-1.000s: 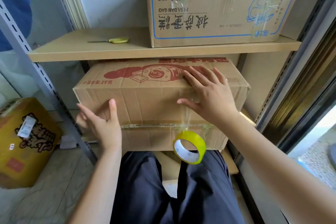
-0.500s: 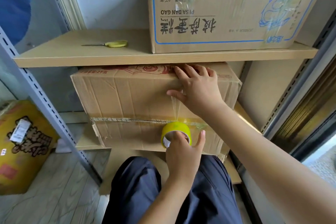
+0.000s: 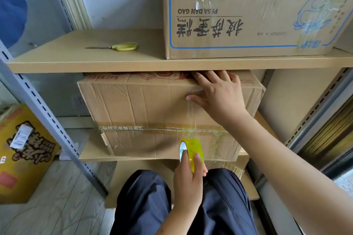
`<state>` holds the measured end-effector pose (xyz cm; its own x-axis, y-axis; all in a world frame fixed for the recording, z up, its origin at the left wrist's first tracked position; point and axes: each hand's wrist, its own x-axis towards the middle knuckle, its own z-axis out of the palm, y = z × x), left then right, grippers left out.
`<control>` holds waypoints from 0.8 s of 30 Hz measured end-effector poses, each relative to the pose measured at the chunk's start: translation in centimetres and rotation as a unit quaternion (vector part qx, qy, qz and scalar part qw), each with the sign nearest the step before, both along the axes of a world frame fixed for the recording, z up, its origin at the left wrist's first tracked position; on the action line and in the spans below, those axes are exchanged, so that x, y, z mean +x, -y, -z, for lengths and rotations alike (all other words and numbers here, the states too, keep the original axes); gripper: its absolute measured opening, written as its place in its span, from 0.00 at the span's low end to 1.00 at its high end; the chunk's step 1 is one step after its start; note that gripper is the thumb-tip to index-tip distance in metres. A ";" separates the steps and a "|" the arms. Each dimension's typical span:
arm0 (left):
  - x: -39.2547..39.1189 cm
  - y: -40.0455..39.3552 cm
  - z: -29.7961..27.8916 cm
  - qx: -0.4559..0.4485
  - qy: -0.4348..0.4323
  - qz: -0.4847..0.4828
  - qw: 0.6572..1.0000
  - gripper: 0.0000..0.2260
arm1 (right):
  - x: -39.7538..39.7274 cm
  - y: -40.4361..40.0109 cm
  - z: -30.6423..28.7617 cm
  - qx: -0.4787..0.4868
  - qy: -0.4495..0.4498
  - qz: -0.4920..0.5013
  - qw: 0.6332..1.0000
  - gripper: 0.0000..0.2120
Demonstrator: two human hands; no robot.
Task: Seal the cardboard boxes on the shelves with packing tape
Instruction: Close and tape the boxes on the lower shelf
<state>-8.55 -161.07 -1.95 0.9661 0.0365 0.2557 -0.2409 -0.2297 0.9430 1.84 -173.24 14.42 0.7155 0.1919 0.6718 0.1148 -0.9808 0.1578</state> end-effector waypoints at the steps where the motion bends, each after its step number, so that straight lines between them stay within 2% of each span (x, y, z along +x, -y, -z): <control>1: 0.2 -0.3 0.6 0.005 -0.028 0.006 1.000 0.16 | 0.1 0.1 0.1 -0.003 0.011 -0.002 1.000 0.32; 4: 1.4 -1.8 4.4 0.021 -0.190 0.021 0.981 0.18 | 0.5 0.3 0.2 -0.007 0.021 -0.014 1.000 0.32; 6: 2.6 -2.7 6.7 0.066 -0.242 0.031 0.968 0.18 | 0.6 0.5 0.6 -0.012 0.036 -0.018 0.999 0.32; 11: 5.7 -1.6 7.9 -0.025 -0.271 0.059 0.961 0.13 | 0.8 1.0 0.4 0.002 0.041 -0.078 0.996 0.33; 14: 6.1 -0.7 8.6 -0.104 -0.305 0.064 0.944 0.09 | 0.8 1.1 0.0 0.002 0.039 -0.103 0.994 0.33; 18: 6.3 -0.9 9.1 -0.156 -0.368 0.103 0.911 0.14 | 0.6 1.0 0.0 0.007 0.039 -0.110 0.993 0.34; 21: 7.7 -1.4 8.7 -0.197 -0.384 0.050 0.901 0.21 | 0.2 1.1 0.2 0.000 0.056 -0.112 0.992 0.33; 24: 8.4 -1.7 8.6 -0.208 -0.358 -0.009 0.910 0.20 | -0.6 1.2 0.5 -0.023 0.088 -0.120 0.989 0.31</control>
